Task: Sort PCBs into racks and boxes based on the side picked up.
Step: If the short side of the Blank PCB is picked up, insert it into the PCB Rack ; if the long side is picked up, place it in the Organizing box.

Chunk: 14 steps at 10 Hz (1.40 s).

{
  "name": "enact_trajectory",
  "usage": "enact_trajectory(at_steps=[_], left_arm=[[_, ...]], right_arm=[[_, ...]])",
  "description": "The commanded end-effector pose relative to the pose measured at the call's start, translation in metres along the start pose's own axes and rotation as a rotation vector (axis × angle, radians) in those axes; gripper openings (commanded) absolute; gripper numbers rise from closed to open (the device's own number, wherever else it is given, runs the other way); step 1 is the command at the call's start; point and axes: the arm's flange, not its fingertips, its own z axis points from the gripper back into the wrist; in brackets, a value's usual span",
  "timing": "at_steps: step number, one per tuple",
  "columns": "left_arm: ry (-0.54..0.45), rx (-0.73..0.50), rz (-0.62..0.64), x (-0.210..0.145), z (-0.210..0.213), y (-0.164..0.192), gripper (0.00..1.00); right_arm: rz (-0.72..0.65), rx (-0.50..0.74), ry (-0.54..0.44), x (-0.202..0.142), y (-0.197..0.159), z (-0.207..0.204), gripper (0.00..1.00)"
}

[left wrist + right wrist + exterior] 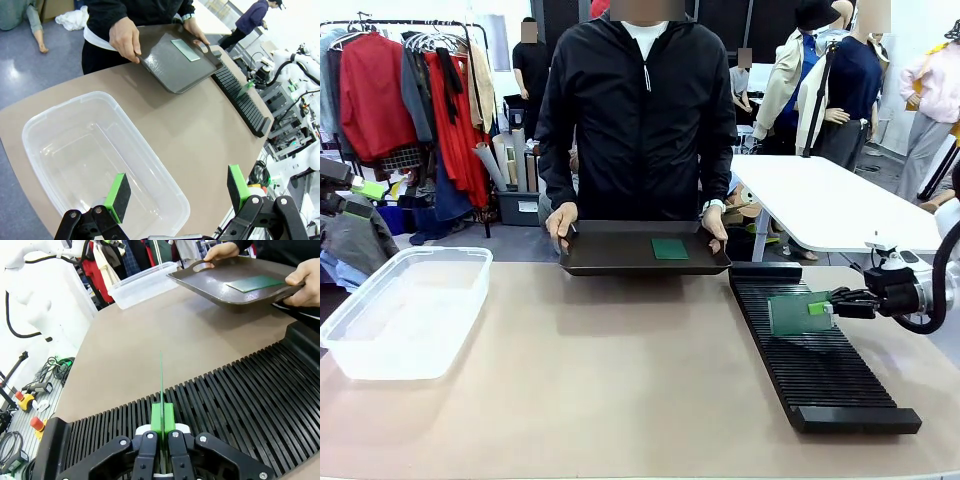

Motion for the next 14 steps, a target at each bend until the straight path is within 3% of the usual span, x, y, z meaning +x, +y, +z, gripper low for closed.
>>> enact_trajectory(at_steps=[1, 4, 8, 14], left_arm=[[0.005, -0.001, -0.004, 0.0, 0.0, 0.0, 1.0], [0.005, -0.001, -0.004, 0.0, 0.0, 0.0, 1.0], [0.005, -0.001, -0.004, 0.0, 0.0, 0.0, 1.0], [0.005, -0.001, -0.004, 0.0, 0.0, 0.0, 1.0]], right_arm=[[-0.005, -0.003, 0.003, 0.001, -0.001, 0.001, 0.0], [0.0, 0.0, 0.0, 0.0, 0.0, 0.0, 0.0], [0.037, 0.026, -0.118, -0.016, 0.001, 0.016, 0.0], [0.154, -0.033, -0.136, -0.032, 0.008, 0.011, 0.0]])
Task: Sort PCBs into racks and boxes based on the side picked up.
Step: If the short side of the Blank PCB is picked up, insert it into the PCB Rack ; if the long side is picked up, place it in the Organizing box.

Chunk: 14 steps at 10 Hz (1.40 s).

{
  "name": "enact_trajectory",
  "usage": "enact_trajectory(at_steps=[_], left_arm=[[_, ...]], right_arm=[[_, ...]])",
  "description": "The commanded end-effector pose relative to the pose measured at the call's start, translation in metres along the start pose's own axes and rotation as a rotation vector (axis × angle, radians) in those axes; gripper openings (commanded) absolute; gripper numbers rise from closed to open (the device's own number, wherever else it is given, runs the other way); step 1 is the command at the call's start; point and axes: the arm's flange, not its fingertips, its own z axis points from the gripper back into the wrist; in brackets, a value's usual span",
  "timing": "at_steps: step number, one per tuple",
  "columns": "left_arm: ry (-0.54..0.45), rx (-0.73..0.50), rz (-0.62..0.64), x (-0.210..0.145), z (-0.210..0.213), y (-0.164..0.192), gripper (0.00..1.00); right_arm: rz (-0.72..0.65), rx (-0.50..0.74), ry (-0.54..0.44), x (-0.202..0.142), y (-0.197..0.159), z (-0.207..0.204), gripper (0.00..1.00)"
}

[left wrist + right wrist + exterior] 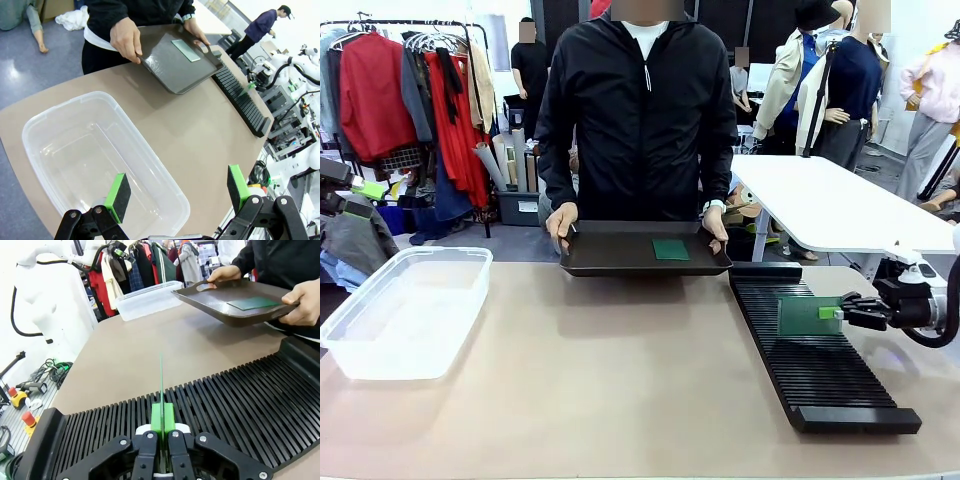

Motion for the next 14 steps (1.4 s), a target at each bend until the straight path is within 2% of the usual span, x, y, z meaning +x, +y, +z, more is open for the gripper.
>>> enact_trajectory(at_steps=[1, 9, 14], left_arm=[[0.005, -0.001, -0.004, 0.0, 0.0, 0.0, 1.0], [0.005, -0.001, -0.004, 0.0, 0.0, 0.0, 1.0], [0.005, -0.001, -0.004, 0.0, 0.0, 0.0, 1.0]], right_arm=[[0.058, -0.035, -0.027, -0.005, 0.007, -0.002, 0.0], [0.028, -0.078, -0.054, -0.011, -0.017, -0.015, 0.0], [0.023, -0.065, -0.011, -0.021, -0.01, -0.016, 0.0]])
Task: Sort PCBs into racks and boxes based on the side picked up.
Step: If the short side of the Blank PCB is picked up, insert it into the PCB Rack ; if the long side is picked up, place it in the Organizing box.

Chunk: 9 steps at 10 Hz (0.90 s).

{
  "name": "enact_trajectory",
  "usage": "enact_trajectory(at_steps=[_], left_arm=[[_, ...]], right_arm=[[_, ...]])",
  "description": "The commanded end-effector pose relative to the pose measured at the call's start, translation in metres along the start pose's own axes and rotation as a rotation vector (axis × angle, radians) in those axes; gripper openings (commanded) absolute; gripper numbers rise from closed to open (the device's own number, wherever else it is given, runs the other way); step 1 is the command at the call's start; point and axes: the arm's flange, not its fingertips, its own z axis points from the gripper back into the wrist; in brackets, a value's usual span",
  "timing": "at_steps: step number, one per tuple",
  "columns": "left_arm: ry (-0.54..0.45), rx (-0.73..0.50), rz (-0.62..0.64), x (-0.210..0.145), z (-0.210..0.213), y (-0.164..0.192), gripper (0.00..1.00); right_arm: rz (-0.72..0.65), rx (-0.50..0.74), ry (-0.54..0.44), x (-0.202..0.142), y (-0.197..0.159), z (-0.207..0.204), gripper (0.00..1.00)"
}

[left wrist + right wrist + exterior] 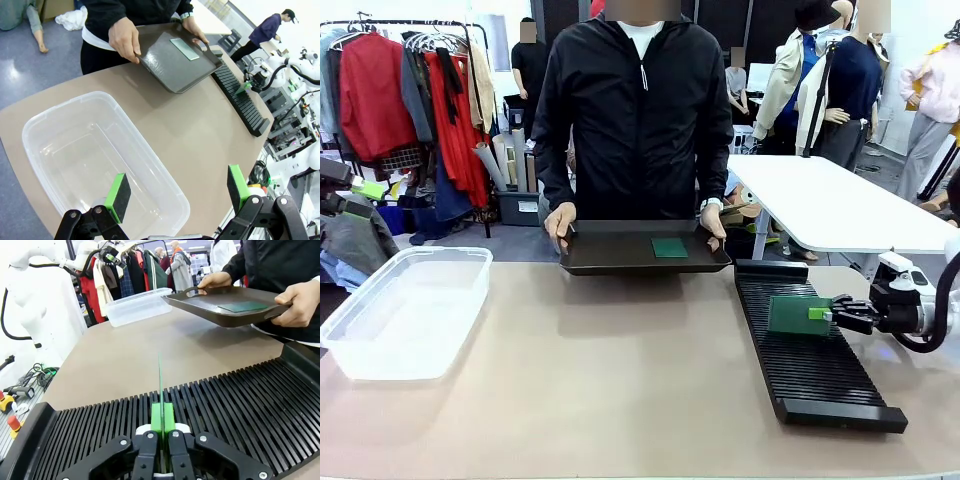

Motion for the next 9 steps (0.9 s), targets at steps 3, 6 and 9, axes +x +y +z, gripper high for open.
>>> enact_trajectory(at_steps=[3, 6, 9], left_arm=[[0.005, -0.001, -0.004, -0.0004, -0.0001, -0.0004, 1.0], [0.005, -0.001, -0.004, -0.0004, -0.0001, -0.0004, 1.0], [0.005, -0.001, -0.004, -0.0004, -0.0001, -0.0004, 1.0]], right_arm=[[0.0, 0.0, 0.0, 0.0, 0.0, 0.0, 0.0], [0.0, 0.0, 0.0, 0.0, 0.0, 0.0, 0.0], [-0.001, 0.016, -0.008, -0.0035, -0.0018, 0.0028, 0.0]])
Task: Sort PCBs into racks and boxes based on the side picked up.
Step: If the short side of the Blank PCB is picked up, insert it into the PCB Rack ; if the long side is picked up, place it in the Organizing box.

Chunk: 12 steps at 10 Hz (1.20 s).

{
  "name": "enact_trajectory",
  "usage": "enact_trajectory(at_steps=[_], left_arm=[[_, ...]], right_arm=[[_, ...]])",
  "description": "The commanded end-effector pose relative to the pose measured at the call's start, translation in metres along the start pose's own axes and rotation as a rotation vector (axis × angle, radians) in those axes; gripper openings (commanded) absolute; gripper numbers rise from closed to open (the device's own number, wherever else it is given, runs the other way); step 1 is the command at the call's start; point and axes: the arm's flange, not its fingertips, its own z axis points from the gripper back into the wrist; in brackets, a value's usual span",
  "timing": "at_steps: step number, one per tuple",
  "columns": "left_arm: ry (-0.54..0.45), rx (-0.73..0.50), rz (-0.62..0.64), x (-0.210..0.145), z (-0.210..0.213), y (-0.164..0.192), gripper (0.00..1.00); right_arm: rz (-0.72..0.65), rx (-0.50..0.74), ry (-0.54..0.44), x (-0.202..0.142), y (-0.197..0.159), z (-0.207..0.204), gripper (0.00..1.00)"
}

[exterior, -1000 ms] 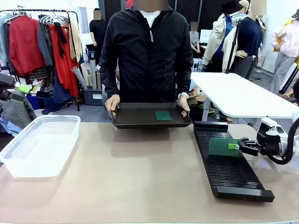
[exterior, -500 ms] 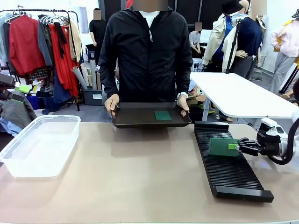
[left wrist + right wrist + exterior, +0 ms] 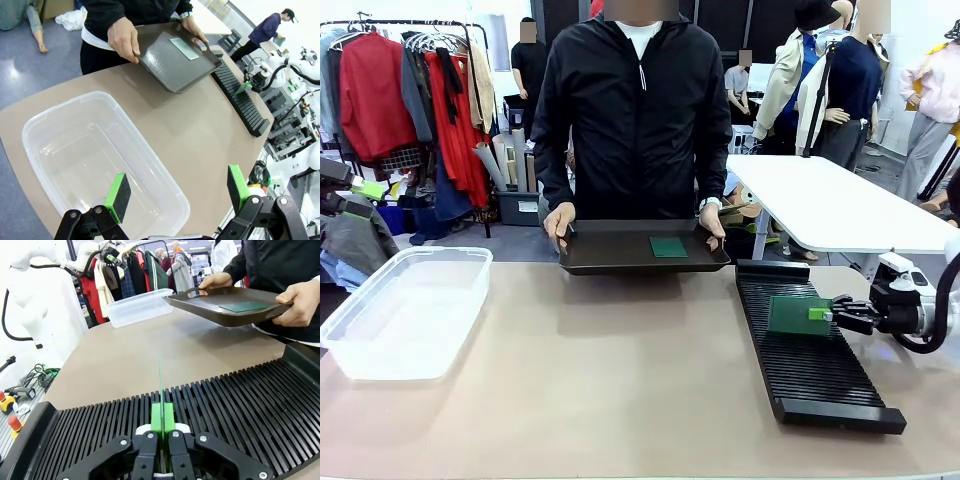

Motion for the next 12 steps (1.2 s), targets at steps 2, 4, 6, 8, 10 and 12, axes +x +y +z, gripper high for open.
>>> enact_trajectory(at_steps=[2, 4, 6, 8, 10, 12], left_arm=[[0.005, -0.001, -0.004, -0.0004, -0.0001, -0.0004, 1.0], [0.005, -0.001, -0.004, -0.0004, -0.0001, -0.0004, 1.0], [0.005, -0.001, -0.004, -0.0004, -0.0001, -0.0004, 1.0], [0.005, -0.001, -0.004, -0.0004, -0.0001, -0.0004, 1.0], [0.005, -0.001, -0.004, -0.0004, -0.0001, -0.0004, 1.0], [0.005, -0.001, -0.004, -0.0004, -0.0001, -0.0004, 1.0]], right_arm=[[-0.001, 0.021, 0.005, -0.0026, -0.002, 0.0037, 0.0], [0.013, 0.021, 0.01, -0.0027, -0.0013, 0.0057, 0.0], [0.013, 0.027, 0.019, -0.0024, 0.0001, 0.0083, 0.0], [0.014, 0.032, 0.026, -0.0023, 0.0008, 0.0095, 0.02], [0.013, 0.035, 0.028, -0.002, 0.0016, 0.0105, 0.15], [0.011, 0.038, 0.032, -0.0022, 0.0014, 0.0103, 0.33]])
